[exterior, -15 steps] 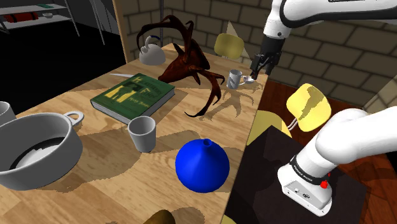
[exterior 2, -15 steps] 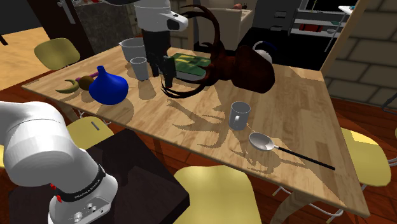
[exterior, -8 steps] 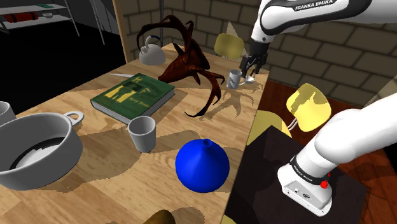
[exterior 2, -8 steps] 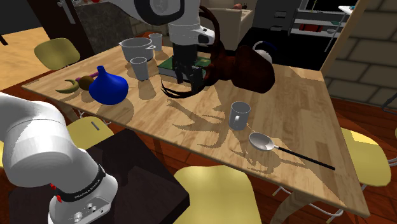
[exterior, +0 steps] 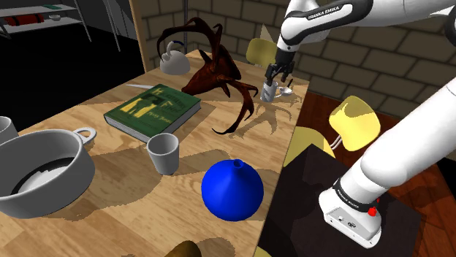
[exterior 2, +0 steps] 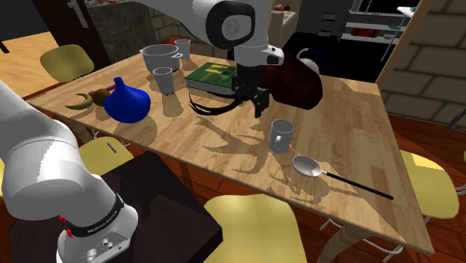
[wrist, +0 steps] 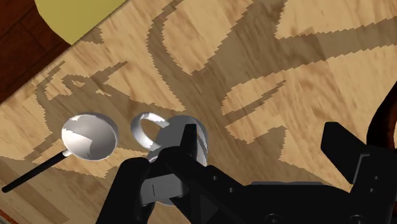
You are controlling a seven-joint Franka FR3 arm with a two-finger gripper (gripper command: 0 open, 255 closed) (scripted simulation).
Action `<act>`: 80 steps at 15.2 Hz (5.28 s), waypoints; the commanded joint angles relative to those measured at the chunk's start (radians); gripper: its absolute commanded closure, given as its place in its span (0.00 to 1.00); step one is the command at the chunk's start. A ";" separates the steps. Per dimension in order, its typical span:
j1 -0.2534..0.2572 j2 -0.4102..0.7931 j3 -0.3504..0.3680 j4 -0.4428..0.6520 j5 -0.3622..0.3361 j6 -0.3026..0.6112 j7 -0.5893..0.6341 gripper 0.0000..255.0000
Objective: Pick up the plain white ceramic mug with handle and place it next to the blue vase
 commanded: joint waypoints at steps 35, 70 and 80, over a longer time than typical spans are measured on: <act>-0.039 0.340 -0.031 0.222 0.069 0.155 -0.094 1.00; -0.036 0.238 -0.037 0.569 0.044 -0.291 -0.077 1.00; -0.040 0.261 -0.039 0.733 0.048 -0.434 -0.080 1.00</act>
